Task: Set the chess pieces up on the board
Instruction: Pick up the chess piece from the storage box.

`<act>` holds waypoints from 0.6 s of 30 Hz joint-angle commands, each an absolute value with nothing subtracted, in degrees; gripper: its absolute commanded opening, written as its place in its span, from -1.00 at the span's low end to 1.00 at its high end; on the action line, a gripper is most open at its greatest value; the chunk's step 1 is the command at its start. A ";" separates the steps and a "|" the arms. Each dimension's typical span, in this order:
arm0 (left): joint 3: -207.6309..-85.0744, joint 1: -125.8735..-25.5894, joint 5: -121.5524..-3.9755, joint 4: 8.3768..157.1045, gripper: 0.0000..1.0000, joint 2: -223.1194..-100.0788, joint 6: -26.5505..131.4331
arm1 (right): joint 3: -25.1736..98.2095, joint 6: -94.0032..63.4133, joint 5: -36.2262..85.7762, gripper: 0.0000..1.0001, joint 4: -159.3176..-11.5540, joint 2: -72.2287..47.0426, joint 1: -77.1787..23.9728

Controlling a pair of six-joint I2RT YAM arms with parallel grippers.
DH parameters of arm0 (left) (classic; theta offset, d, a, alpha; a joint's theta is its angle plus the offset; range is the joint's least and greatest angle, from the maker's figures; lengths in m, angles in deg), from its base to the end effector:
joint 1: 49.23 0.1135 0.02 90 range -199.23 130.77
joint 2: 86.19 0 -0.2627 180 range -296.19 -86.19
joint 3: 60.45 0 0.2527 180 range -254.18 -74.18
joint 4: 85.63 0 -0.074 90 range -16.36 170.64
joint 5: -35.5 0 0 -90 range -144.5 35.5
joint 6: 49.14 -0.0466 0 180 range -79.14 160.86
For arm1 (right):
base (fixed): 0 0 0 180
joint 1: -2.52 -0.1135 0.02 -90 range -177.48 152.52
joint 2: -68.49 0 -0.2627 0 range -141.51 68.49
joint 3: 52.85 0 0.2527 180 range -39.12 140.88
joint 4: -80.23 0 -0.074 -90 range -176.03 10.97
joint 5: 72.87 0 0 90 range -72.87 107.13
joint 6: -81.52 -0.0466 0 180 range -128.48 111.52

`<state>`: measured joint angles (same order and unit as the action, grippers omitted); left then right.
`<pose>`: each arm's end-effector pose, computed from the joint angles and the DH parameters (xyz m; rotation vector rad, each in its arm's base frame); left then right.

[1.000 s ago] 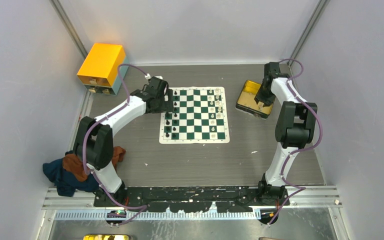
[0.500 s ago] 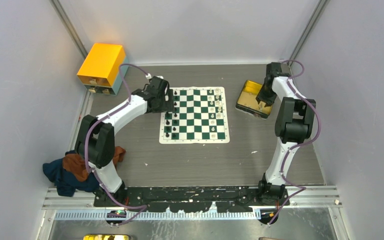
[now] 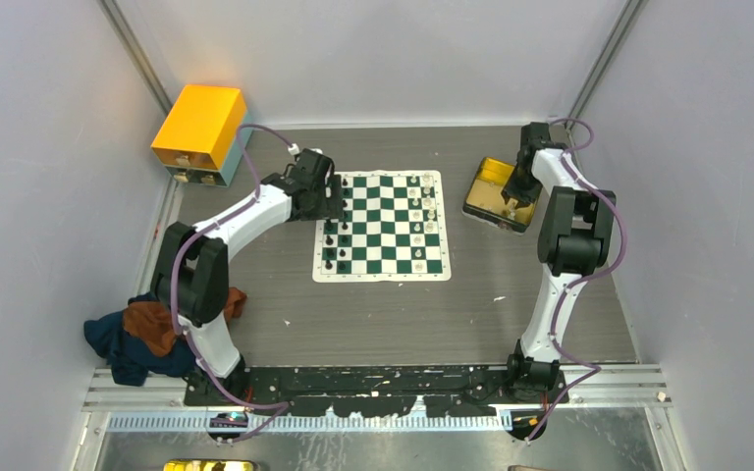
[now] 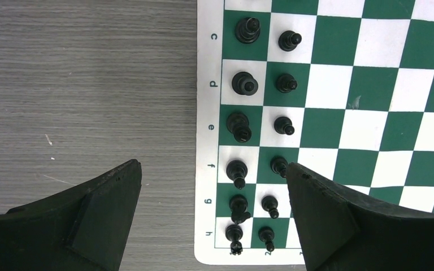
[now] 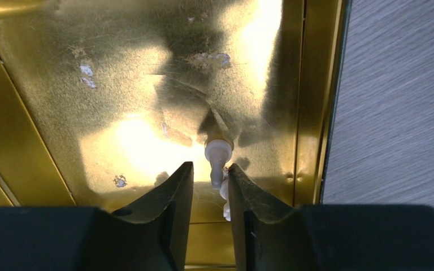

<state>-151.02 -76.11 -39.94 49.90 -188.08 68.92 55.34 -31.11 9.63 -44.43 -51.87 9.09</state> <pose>0.3522 -0.1654 0.2225 -0.1239 2.4972 -0.0715 0.4422 -0.0570 0.1758 0.7235 2.6362 -0.1015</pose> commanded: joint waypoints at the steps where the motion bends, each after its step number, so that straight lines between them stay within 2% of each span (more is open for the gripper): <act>1: -153.62 -75.86 -38.95 50.32 0.98 -188.48 69.24 | 58.33 -30.98 10.10 -0.36 -45.52 -52.20 9.38; 9: -154.07 -75.86 -38.86 50.20 0.98 -189.01 69.25 | 58.62 -31.03 10.02 -0.61 -45.43 -52.75 9.56; 14: -154.25 -75.86 -38.94 50.09 0.98 -189.11 69.08 | 58.44 -30.84 9.78 -0.98 -45.34 -52.47 9.64; 18: -154.34 -75.86 -39.02 50.11 0.98 -189.07 68.97 | 58.44 -30.65 9.45 -0.99 -45.41 -51.51 9.60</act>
